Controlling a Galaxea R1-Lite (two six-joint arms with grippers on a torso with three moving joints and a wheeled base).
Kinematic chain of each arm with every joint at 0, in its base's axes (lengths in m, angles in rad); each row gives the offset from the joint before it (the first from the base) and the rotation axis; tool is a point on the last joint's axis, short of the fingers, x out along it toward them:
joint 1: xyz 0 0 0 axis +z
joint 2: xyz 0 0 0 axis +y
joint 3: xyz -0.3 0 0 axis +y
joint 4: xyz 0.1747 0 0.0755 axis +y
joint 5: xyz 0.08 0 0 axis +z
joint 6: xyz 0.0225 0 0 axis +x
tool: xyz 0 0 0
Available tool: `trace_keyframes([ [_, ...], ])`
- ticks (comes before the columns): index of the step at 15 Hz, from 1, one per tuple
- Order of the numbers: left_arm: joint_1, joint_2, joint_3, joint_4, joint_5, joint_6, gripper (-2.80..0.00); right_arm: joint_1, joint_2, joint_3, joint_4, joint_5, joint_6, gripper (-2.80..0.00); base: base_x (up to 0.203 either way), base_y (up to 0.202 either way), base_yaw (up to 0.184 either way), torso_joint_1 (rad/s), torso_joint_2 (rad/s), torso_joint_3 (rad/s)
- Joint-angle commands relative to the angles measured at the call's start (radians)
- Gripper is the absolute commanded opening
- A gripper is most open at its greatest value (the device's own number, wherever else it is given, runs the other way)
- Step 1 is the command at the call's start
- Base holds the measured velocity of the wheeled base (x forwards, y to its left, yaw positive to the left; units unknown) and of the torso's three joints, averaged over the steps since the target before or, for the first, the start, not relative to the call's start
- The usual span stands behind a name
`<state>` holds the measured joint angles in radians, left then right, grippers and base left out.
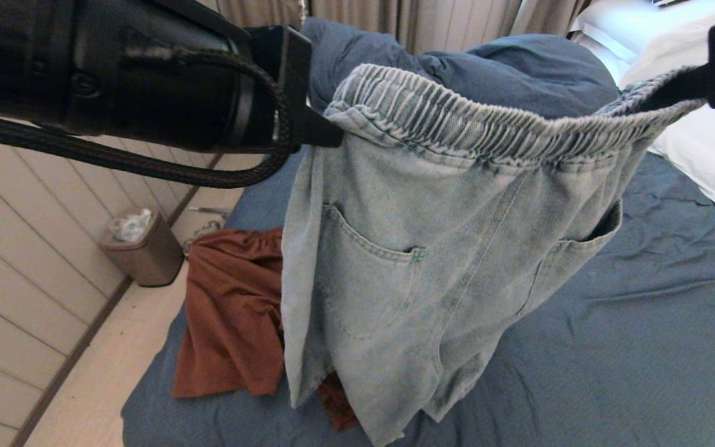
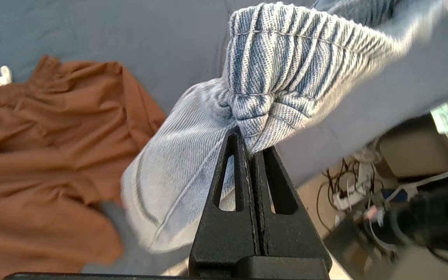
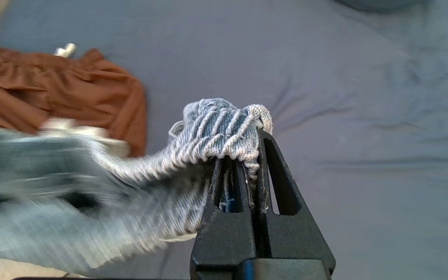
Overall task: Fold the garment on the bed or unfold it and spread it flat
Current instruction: Unford the blue shorts
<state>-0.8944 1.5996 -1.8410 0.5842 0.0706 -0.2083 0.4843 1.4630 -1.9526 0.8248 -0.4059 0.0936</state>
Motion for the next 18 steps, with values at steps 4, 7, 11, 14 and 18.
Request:
trace_keyframes([
  [4,0.116,0.182,-0.010,-0.150,-0.003,-0.002,-2.80,-0.038,0.154,0.001,-0.141,0.022,0.002,-2.80,0.000,0.000,0.000,0.000,0.00,0.000],
  [7,0.177,0.281,-0.022,-0.312,0.002,-0.005,-2.80,-0.081,0.251,0.000,-0.289,0.023,0.002,-2.80,0.000,0.000,0.000,0.000,0.00,0.000],
  [11,0.225,0.445,-0.080,-0.535,0.093,-0.005,-2.80,-0.138,0.363,0.001,-0.446,0.021,0.004,-2.80,0.000,0.000,0.000,0.000,0.00,0.000],
  [14,0.246,0.536,-0.088,-0.626,0.111,0.010,-2.80,-0.167,0.450,0.001,-0.537,0.022,0.007,-2.80,0.000,0.000,0.000,0.000,0.00,0.000],
  [18,0.293,0.639,-0.091,-0.725,0.138,0.069,-2.80,-0.193,0.568,0.000,-0.675,0.027,0.001,-2.80,0.000,0.000,0.000,0.000,0.00,0.000],
])
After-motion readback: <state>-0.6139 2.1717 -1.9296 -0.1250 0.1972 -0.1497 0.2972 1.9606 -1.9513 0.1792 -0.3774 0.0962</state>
